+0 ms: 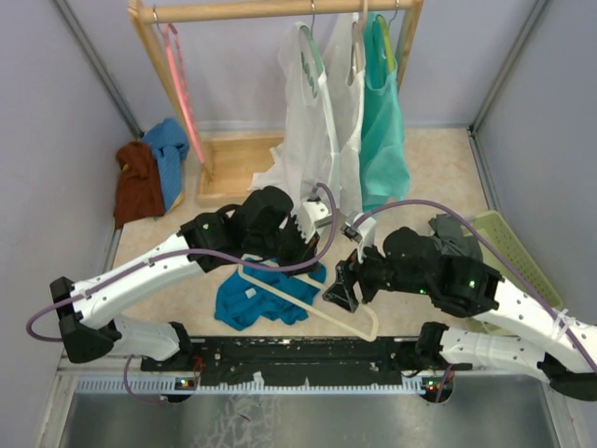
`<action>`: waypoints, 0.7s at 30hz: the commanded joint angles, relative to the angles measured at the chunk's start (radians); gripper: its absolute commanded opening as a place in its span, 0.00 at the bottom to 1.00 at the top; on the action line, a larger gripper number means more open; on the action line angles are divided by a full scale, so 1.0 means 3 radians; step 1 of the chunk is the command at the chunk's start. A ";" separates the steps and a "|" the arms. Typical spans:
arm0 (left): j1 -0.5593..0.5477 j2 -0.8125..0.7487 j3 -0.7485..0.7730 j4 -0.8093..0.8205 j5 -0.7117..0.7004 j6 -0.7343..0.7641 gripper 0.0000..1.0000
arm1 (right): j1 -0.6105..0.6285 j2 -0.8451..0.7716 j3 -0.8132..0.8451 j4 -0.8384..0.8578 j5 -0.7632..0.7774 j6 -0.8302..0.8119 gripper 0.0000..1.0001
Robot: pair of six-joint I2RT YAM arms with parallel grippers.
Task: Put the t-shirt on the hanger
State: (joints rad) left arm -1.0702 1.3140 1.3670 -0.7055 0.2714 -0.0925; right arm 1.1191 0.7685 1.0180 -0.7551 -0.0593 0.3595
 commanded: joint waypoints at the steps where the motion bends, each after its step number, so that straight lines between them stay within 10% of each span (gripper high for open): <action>1: -0.0032 0.0001 0.0091 0.0023 0.0021 0.0037 0.00 | 0.0023 -0.0013 0.0020 0.0311 -0.0200 0.0009 0.63; 12: -0.0083 -0.0011 0.0076 0.0192 -0.0185 -0.0057 0.00 | 0.0024 0.0084 -0.0244 0.0561 -0.0280 0.0158 0.45; 17: -0.0089 -0.0016 0.0076 0.0230 -0.0198 -0.0078 0.00 | 0.0027 0.0071 -0.0309 0.0649 -0.0245 0.0206 0.19; 21: -0.0089 -0.0041 0.0057 0.0222 -0.0451 -0.0135 0.32 | 0.0025 0.0039 -0.0298 0.0630 -0.0161 0.0212 0.00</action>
State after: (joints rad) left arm -1.0931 1.3151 1.3670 -0.6880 0.2047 -0.1028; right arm 1.1187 0.7948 0.9226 -0.6182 -0.1207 0.4229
